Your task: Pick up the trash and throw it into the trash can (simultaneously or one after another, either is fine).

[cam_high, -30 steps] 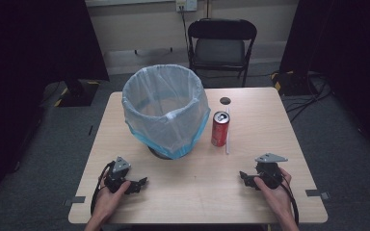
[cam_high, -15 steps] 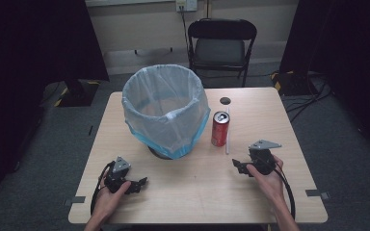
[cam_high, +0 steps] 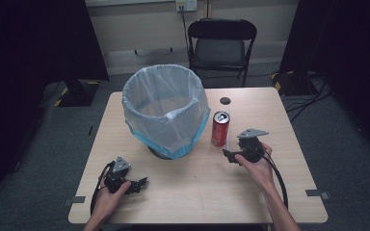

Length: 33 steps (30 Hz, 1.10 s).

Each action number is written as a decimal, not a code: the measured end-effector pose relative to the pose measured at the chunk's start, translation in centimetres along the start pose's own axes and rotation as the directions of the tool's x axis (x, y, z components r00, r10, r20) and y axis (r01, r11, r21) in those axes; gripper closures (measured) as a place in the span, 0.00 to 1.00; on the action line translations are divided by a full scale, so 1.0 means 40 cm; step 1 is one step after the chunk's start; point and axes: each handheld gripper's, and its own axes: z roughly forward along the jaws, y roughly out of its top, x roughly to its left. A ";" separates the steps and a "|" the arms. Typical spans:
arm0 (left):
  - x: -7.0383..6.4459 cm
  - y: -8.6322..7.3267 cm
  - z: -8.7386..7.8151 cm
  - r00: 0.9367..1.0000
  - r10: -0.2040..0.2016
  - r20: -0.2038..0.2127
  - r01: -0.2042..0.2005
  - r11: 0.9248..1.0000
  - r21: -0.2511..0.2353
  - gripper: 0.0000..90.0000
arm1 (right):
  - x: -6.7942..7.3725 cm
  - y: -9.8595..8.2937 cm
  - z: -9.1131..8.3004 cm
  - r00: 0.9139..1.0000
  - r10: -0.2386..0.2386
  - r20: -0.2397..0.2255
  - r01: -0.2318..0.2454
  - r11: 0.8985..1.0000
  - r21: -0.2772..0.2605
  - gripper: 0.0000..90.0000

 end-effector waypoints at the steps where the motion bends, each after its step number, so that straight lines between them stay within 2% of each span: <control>1: 0.000 0.000 0.000 1.000 0.000 0.000 0.000 1.000 0.000 0.09 | 0.000 0.005 0.004 1.000 -0.002 -0.001 0.002 1.000 0.001 0.18; 4: 0.000 0.000 0.000 1.000 0.000 0.000 0.000 1.000 0.000 0.09 | 0.000 0.024 0.018 1.000 -0.008 0.004 0.008 1.000 -0.018 0.18; 8: 0.000 0.000 0.000 1.000 0.001 -0.005 -0.001 1.000 0.000 0.09 | -0.003 0.041 0.044 1.000 -0.021 -0.007 0.021 1.000 0.004 0.18; 16: 0.000 0.000 0.000 1.000 0.000 0.000 0.000 1.000 0.000 0.09 | -0.007 0.063 0.093 0.999 -0.015 -0.034 0.014 1.000 -0.004 0.17; 17: 0.000 0.000 0.000 1.000 0.000 -0.001 0.000 1.000 0.000 0.09 | -0.010 0.068 0.107 0.999 0.017 -0.045 -0.017 1.000 -0.008 0.17; 24: 0.000 0.000 0.000 1.000 0.001 -0.005 -0.001 1.000 0.000 0.09 | -0.013 0.065 0.147 0.999 0.022 -0.035 -0.022 1.000 0.009 0.19; 27: 0.000 0.000 0.000 1.000 0.001 -0.005 -0.001 1.000 0.000 0.09 | -0.015 0.062 0.156 0.999 0.022 -0.026 -0.022 1.000 -0.002 0.24; 33: 0.000 0.000 0.000 1.000 -0.001 -0.002 0.001 1.000 0.000 0.09 | -0.015 0.065 0.164 1.000 0.013 -0.007 -0.013 1.000 -0.027 0.27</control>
